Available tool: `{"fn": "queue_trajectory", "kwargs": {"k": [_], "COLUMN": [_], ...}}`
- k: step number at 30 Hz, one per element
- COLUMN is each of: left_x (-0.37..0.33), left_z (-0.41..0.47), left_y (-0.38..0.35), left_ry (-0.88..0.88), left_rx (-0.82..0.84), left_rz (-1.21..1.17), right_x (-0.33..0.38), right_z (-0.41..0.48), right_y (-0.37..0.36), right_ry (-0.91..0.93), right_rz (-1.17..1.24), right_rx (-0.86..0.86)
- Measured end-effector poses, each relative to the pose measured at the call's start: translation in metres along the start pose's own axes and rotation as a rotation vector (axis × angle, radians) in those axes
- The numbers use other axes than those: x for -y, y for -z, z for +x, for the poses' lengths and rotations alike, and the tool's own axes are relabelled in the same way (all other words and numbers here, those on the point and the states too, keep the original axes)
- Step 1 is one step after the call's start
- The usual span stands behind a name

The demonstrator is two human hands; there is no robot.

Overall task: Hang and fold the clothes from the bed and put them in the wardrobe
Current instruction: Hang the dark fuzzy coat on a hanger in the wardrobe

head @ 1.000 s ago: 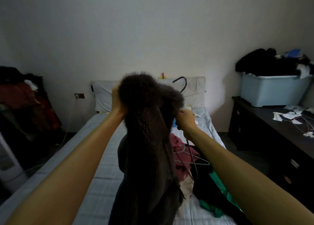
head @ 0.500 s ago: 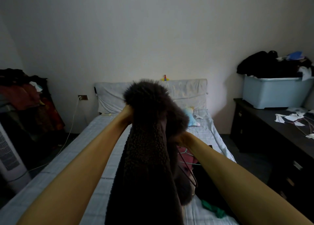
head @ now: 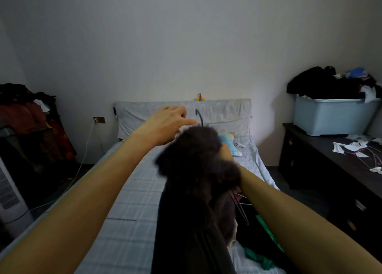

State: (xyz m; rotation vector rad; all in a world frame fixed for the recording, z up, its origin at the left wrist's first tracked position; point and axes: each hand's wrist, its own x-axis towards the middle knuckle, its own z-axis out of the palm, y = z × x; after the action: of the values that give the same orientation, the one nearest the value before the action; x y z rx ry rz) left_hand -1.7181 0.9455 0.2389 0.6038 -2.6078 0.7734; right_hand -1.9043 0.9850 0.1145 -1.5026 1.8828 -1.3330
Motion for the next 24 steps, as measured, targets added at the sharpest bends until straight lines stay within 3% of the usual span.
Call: {"fn": "queue_trajectory", "kwargs": {"k": [1,3,7,10,15,20,24], "left_x": [-0.009,-0.04,-0.102,-0.125,-0.145,-0.094,-0.049], "left_z": [0.001,0.0,-0.014,-0.009,0.021,0.015,0.018], "left_y": [0.0,-0.004,-0.052,-0.073,-0.082,-0.09,-0.081], "left_ry": [0.128,0.366,0.464,0.583,0.64,0.475,0.636], "left_rx": [0.041,-0.027,0.105,0.063,-0.191,-0.423,-0.433], "left_rz": [-0.06,-0.224,-0.101,-0.267,-0.197,0.036,0.062], "right_x": [0.003,0.015,0.033,0.04,0.054,0.054,0.055], "right_z": [0.006,0.003,-0.018,-0.018,-0.021,-0.025,-0.024], "right_y": [-0.003,-0.002,0.009,0.022,0.042,0.076,0.089], "right_ry": [-0.027,-0.031,-0.067,-0.056,0.061,0.155,0.254], "right_rz": [0.005,-0.036,0.047,0.012,-0.02,-0.218,-0.381], "right_rx": [-0.016,-0.122,-0.3,-0.391,-0.472,-0.525,-0.531]}}
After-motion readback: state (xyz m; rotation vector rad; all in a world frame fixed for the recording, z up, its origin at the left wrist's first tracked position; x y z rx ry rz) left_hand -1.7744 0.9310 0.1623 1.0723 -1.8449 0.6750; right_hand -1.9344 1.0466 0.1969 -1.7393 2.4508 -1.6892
